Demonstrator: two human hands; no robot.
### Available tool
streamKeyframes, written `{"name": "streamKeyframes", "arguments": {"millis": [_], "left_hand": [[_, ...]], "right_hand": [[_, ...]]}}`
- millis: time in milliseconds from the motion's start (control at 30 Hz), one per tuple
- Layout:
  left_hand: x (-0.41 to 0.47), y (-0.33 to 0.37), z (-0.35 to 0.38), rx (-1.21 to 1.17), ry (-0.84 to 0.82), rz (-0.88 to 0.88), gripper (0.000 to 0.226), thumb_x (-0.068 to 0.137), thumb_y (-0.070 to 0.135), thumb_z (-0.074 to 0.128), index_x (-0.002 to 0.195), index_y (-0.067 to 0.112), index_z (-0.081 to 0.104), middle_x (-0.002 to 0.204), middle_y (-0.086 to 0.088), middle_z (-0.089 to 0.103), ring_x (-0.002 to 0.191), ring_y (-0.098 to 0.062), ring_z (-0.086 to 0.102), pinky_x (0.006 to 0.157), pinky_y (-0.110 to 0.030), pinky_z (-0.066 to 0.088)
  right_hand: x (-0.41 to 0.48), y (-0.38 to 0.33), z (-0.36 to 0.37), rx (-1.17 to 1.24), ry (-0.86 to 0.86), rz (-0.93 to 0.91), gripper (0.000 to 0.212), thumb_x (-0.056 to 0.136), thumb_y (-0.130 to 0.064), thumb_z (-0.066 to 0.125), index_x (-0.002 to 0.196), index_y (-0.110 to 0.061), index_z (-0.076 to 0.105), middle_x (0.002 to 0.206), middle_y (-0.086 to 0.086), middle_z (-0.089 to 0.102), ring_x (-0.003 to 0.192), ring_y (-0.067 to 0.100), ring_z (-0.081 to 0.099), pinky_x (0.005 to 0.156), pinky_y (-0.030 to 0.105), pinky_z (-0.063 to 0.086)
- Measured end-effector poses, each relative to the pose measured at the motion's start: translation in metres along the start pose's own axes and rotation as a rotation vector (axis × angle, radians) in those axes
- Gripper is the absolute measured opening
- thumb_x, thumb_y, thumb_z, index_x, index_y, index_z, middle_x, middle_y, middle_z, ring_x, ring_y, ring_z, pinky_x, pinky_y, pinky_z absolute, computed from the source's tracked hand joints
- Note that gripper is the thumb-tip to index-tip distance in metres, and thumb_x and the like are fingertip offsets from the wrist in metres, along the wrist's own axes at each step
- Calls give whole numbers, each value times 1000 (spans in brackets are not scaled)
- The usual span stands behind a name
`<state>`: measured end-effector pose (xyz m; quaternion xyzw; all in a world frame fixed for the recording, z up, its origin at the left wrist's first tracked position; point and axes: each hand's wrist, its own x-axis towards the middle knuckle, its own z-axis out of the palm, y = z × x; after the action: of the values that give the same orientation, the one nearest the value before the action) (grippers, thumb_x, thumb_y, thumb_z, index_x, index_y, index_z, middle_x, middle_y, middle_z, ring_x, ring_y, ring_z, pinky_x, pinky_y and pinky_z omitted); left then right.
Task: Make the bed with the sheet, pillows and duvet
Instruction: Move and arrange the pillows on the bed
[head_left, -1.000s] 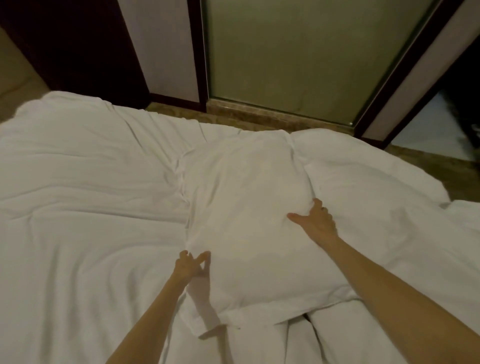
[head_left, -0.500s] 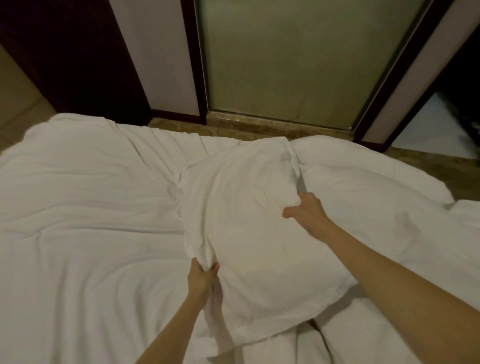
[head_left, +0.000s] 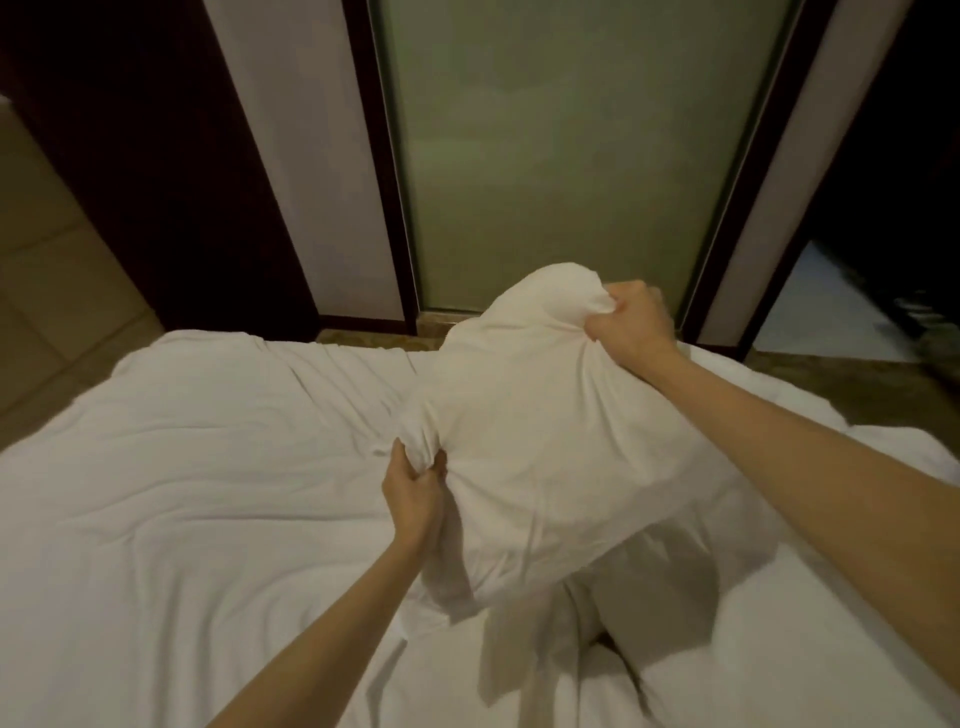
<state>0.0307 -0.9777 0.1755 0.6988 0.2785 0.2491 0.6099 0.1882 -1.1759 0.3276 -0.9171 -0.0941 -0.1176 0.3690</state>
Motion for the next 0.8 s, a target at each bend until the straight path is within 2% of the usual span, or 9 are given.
{"name": "streamKeyframes", "arguments": {"millis": [67, 167, 233, 300, 367, 467, 567, 700, 800], "left_hand": [[-5, 26, 7, -15, -38, 31, 53, 90, 13, 61, 140, 14, 42, 135, 4, 50, 125, -16, 45, 108, -30, 35], [-13, 60, 19, 10, -80, 107, 50, 91, 18, 61, 137, 7, 43, 135, 2, 51, 124, -19, 46, 109, -35, 35], [-23, 81, 28, 14, -109, 166, 41, 90, 18, 61, 128, 8, 48, 129, -5, 57, 118, -24, 52, 103, -38, 43], [-38, 102, 38, -19, -141, 223, 36, 89, 17, 62, 124, 15, 52, 121, 0, 60, 111, -20, 55, 96, -33, 45], [-56, 121, 47, -62, -178, 265, 39, 88, 17, 64, 126, 17, 52, 117, 5, 60, 108, -15, 55, 94, -31, 44], [-85, 143, 58, -76, -232, 332, 28, 87, 19, 65, 113, 21, 55, 102, 12, 62, 99, -14, 58, 89, -33, 47], [-115, 160, 71, -85, -276, 404, 22, 87, 21, 65, 104, 26, 52, 92, 20, 57, 91, -12, 57, 82, -32, 46], [-160, 177, 85, -55, -332, 479, 27, 89, 17, 64, 85, 36, 46, 79, 22, 49, 71, 5, 49, 62, -20, 36], [-188, 175, 98, -55, -408, 504, 10, 89, 17, 63, 94, 18, 54, 87, 7, 60, 80, -6, 55, 65, -19, 43]], "right_hand": [[-4, -6, -31, -3, 66, -13, 27, 70, -16, 61, 95, -12, 70, 79, 0, 51, 87, 32, 61, 66, 25, 34], [-17, -6, -78, 44, 137, -17, 6, 69, -17, 59, 70, -22, 62, 75, 2, 54, 73, 23, 55, 63, 26, 35], [-29, -4, -111, 79, 188, -17, 16, 66, -18, 57, 60, -29, 47, 75, -2, 49, 70, 18, 50, 62, 27, 35], [-44, -4, -145, 63, 243, -2, 20, 68, -14, 58, 67, -30, 47, 80, -4, 48, 72, 17, 49, 61, 25, 34], [-59, 1, -176, 40, 282, 8, 12, 74, -10, 59, 77, -21, 57, 84, 0, 52, 75, 20, 53, 57, 25, 35], [-85, 12, -219, 11, 362, 50, 27, 73, -18, 62, 100, -19, 66, 96, 9, 62, 93, 29, 61, 73, 33, 43], [-109, 28, -254, -7, 433, 115, 32, 74, -19, 63, 105, -25, 63, 98, 8, 61, 102, 33, 61, 79, 34, 46], [-145, 53, -293, -77, 504, 179, 22, 76, -14, 64, 96, -23, 59, 92, 8, 59, 99, 36, 62, 72, 31, 41], [-172, 79, -312, -125, 545, 244, 43, 79, -15, 65, 120, -6, 62, 113, 18, 63, 105, 38, 59, 84, 38, 47]]}}
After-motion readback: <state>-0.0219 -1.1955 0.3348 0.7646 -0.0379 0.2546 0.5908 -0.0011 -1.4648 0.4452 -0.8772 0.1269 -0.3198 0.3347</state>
